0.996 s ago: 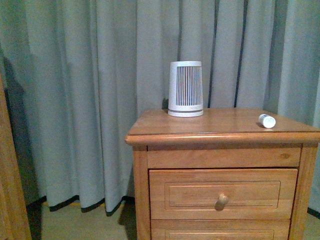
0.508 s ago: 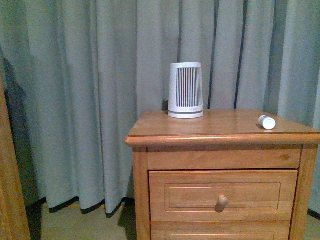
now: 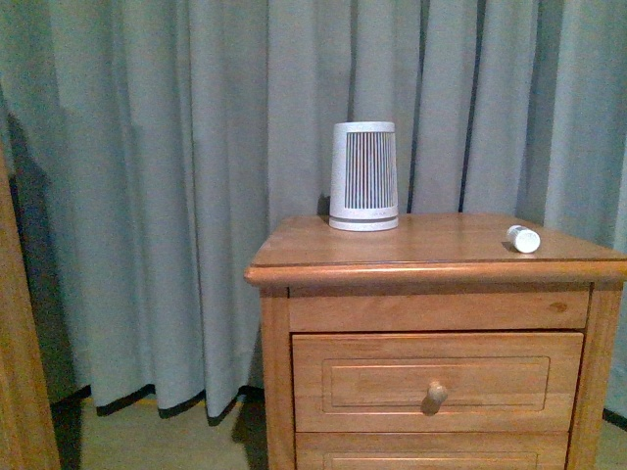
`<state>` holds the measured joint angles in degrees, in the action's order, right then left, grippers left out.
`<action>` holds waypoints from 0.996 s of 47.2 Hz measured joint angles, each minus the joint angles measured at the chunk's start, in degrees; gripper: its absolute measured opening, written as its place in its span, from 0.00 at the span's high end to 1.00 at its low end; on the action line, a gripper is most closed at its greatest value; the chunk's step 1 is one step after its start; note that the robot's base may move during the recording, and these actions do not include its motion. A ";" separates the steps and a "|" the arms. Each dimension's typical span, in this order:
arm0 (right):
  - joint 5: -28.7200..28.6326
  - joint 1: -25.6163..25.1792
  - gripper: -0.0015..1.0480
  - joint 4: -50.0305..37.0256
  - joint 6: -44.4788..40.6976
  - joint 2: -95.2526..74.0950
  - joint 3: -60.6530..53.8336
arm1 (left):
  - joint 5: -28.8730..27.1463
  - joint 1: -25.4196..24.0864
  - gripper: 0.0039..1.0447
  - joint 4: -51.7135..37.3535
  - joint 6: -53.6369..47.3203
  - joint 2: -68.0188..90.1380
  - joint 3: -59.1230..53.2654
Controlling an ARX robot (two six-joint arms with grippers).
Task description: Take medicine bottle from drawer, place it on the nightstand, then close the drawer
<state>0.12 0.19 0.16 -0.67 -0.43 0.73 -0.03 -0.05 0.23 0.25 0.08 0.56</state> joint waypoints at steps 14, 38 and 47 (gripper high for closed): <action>0.00 0.00 0.07 0.00 0.04 0.00 0.00 | 0.00 0.00 0.06 0.00 0.00 0.00 0.00; 0.00 -0.02 0.07 0.00 0.04 0.00 0.00 | 0.00 0.00 0.06 0.00 0.00 0.00 0.00; 0.00 0.00 0.07 0.00 0.04 0.00 0.00 | 0.00 0.00 0.06 0.00 0.00 0.00 0.00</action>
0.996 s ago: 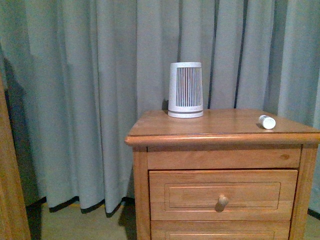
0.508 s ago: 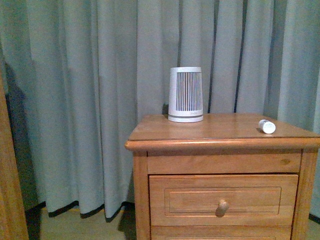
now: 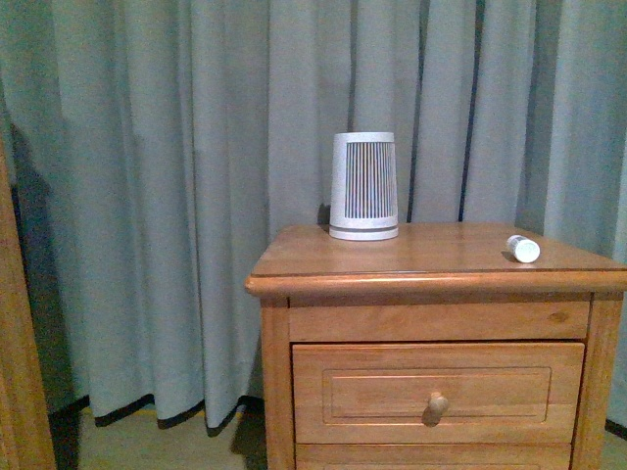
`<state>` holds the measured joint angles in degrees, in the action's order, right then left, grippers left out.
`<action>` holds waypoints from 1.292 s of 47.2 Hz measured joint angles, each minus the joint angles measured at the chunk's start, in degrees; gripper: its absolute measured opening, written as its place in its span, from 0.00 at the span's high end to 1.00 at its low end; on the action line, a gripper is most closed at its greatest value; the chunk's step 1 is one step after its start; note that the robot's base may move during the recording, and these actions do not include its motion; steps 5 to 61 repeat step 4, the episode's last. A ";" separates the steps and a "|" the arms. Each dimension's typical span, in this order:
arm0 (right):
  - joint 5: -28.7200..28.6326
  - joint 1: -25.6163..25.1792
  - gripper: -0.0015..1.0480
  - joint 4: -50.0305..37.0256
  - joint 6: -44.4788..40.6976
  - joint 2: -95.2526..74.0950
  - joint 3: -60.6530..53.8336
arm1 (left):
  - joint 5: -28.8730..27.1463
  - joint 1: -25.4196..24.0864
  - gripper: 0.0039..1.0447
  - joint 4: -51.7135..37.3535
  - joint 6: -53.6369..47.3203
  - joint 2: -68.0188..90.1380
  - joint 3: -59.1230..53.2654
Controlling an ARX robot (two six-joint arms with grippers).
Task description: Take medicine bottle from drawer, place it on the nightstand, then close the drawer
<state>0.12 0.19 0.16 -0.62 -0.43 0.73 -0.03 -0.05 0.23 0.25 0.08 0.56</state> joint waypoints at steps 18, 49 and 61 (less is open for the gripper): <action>0.00 0.00 0.07 0.00 0.00 0.00 0.00 | 0.00 0.00 0.06 0.00 0.00 0.00 0.00; 0.00 0.00 0.07 0.00 0.00 0.00 0.00 | 0.00 0.00 0.06 0.00 0.00 0.00 0.00; 0.00 0.00 0.07 0.00 0.00 0.00 0.00 | 0.00 0.00 0.06 0.00 0.00 0.00 0.00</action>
